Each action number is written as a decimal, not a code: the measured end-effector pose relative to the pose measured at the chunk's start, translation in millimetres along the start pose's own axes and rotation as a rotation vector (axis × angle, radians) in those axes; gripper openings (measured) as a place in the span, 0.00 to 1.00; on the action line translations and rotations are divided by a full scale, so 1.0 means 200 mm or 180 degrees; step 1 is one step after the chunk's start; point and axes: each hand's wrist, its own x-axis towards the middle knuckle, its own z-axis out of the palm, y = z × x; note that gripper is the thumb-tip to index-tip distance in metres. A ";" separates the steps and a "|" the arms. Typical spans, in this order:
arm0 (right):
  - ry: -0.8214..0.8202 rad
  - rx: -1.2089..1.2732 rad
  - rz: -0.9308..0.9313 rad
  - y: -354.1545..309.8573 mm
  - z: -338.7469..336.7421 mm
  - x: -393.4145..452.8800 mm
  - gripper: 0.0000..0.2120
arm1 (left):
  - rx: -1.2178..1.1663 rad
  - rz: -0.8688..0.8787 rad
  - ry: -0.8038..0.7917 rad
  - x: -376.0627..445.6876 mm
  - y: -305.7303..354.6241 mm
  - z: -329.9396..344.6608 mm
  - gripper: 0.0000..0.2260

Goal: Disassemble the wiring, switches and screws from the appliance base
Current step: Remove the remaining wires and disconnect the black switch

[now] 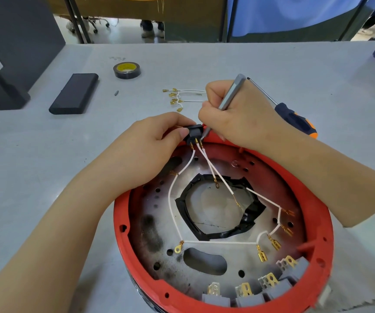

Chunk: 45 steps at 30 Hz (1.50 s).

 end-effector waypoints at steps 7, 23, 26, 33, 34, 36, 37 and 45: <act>-0.0066 0.0033 -0.0022 -0.01 -0.01 0.00 0.21 | 0.0002 0.0014 -0.0005 0.00 0.00 0.00 0.11; 0.0163 -0.0665 -0.0576 -0.03 0.02 -0.06 0.19 | 0.0023 0.0045 -0.0018 0.00 0.00 -0.01 0.10; 0.0130 -0.0427 -0.0209 -0.02 0.01 -0.02 0.20 | -0.0045 0.0012 -0.0016 0.00 0.00 -0.01 0.11; -0.0298 -0.0220 0.0214 -0.04 0.00 0.07 0.17 | 0.0016 0.0002 -0.0029 0.00 -0.01 0.00 0.11; -0.0324 -0.0284 0.0200 -0.05 0.00 0.08 0.17 | 0.0027 0.0010 -0.0023 0.00 -0.01 0.00 0.11; -0.0197 -0.0398 0.0113 -0.04 0.01 0.07 0.17 | 0.0051 0.0022 -0.0012 0.00 -0.01 0.00 0.11; -0.0070 -0.0402 0.0059 -0.03 0.01 0.06 0.18 | 0.0048 0.0023 -0.0004 0.00 -0.01 0.00 0.11; 0.0725 0.0368 -0.0019 -0.03 0.01 0.04 0.19 | 0.0039 -0.0062 -0.0047 0.00 0.00 -0.01 0.10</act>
